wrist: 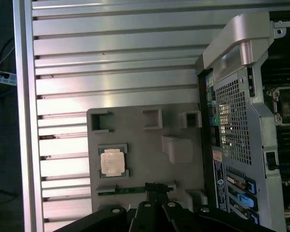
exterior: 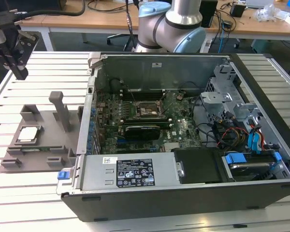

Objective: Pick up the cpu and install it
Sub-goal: 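Reach for the cpu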

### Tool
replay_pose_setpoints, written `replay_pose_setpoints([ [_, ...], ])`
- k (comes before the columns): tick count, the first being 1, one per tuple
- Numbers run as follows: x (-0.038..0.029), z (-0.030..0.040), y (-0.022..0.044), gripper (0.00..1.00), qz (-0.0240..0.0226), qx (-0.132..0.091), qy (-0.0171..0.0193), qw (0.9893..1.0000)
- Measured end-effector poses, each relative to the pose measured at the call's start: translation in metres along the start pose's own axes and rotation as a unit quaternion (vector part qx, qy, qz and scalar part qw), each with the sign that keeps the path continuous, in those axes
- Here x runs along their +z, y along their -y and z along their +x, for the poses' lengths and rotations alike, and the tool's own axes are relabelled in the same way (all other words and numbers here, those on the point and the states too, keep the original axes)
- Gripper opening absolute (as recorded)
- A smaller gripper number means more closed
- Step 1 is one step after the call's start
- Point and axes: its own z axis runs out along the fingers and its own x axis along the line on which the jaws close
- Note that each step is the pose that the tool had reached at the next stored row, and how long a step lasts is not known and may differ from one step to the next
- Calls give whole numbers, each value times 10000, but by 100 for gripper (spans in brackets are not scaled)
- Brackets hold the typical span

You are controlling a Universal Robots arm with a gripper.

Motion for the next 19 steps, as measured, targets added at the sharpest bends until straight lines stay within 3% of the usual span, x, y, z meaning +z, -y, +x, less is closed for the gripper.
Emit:
replay_pose_setpoints([
  [19, -5, 333, 25, 11, 0, 0, 0, 10000],
])
